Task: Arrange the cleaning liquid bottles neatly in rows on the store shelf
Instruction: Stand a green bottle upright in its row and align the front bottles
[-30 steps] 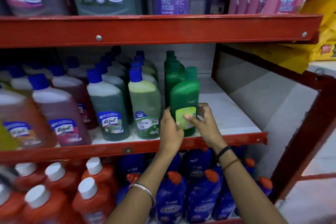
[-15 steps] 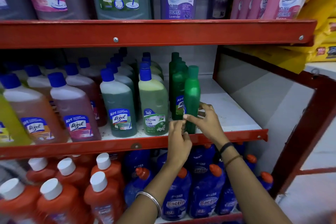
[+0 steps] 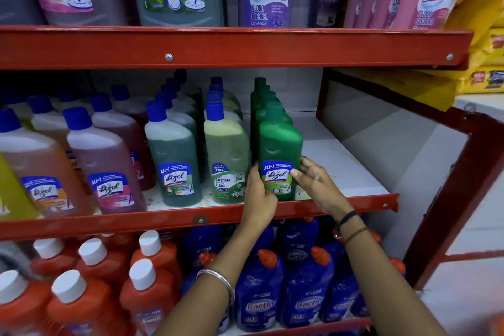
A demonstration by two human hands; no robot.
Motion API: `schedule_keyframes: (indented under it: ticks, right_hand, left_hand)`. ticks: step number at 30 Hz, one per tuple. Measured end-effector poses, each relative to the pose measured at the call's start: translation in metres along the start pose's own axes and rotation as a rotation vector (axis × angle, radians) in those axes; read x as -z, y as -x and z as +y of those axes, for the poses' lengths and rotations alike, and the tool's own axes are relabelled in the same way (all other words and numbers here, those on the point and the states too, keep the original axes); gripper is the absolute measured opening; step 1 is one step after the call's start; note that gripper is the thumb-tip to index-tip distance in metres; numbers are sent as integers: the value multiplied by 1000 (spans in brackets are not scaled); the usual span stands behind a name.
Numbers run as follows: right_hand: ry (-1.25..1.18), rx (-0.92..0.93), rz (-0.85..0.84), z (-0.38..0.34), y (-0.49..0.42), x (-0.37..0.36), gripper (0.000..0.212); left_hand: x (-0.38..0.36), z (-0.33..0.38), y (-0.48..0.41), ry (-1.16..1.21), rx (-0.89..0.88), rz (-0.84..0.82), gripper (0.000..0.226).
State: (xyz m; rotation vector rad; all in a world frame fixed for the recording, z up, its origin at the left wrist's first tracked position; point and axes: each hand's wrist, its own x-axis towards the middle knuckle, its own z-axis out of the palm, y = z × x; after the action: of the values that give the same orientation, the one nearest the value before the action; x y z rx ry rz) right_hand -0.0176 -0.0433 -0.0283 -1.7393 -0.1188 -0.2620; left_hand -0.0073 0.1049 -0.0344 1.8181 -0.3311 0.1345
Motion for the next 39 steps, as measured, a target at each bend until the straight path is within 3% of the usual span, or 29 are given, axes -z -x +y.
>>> schedule_keyframes:
  ticks: [3, 7, 11, 25, 28, 30, 31, 34, 36, 39]
  right_hand:
    - [-11, 36, 56, 6, 3, -1, 36]
    - [0, 99, 209, 18, 12, -11, 48]
    - [24, 135, 270, 14, 8, -23, 38]
    - [95, 90, 294, 9, 15, -22, 33]
    - [81, 66, 498, 5, 30, -33, 35]
    - [59, 211, 667, -5, 52, -52, 30]
    - [44, 285, 627, -12, 63, -63, 28]
    - [-31, 287, 220, -19, 69, -95, 49]
    - [-3, 170, 76, -20, 54, -109, 61]
    - [188, -4, 40, -18, 26, -123, 66]
  left_hand:
    - [4, -1, 6, -56, -24, -40, 79]
    - [10, -2, 12, -217, -49, -108, 80]
    - [10, 1, 13, -291, -52, -123, 84]
    - [10, 6, 30, -352, -50, -99, 80]
    - [14, 5, 32, -288, -63, -69, 74]
    - [22, 1, 37, -174, -116, 87, 67]
    - [29, -2, 40, -127, -156, 199, 67]
    - [56, -9, 36, -78, -211, 408, 78]
    - [72, -17, 26, -105, -148, 340, 84]
    - [84, -25, 15, -163, -68, 120, 87]
